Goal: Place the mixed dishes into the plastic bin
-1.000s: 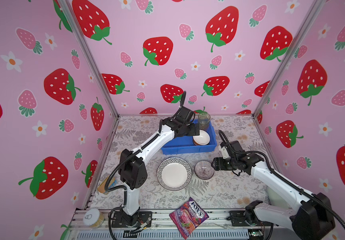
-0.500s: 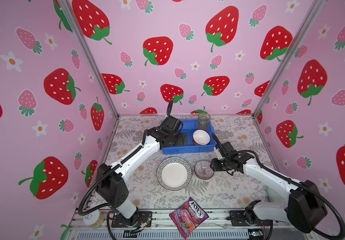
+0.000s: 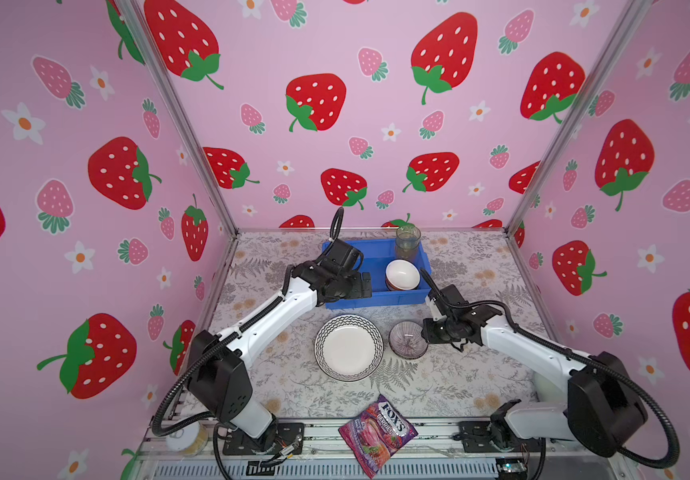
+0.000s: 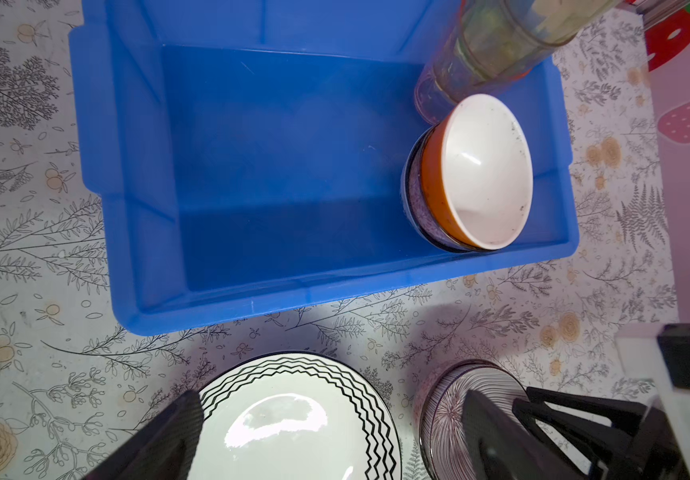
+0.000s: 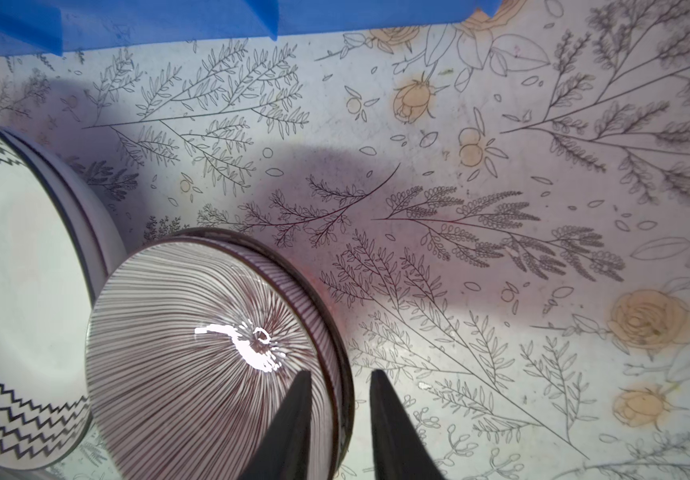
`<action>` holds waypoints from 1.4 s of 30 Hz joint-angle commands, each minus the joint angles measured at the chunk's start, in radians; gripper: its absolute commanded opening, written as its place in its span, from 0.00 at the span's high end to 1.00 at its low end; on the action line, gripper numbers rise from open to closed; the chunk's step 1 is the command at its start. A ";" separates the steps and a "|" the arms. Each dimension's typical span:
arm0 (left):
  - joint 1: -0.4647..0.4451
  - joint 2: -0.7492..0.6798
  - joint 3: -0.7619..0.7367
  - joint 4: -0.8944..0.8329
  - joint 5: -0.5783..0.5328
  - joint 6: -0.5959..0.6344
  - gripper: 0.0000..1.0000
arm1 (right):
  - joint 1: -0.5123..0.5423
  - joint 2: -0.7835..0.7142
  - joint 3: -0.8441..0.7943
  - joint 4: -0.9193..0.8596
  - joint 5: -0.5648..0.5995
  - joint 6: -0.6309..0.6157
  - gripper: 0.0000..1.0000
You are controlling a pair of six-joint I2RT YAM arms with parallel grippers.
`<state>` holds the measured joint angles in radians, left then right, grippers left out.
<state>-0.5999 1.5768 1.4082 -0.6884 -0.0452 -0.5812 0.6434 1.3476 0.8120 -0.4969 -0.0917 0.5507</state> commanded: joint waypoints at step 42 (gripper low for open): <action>-0.058 -0.039 -0.093 0.022 0.070 -0.107 0.00 | 0.004 -0.062 0.109 -0.105 0.009 -0.029 1.00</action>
<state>-0.6285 1.5700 1.3212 -0.6697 0.0078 -0.6537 0.6460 1.3060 0.8654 -0.5976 -0.0715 0.5251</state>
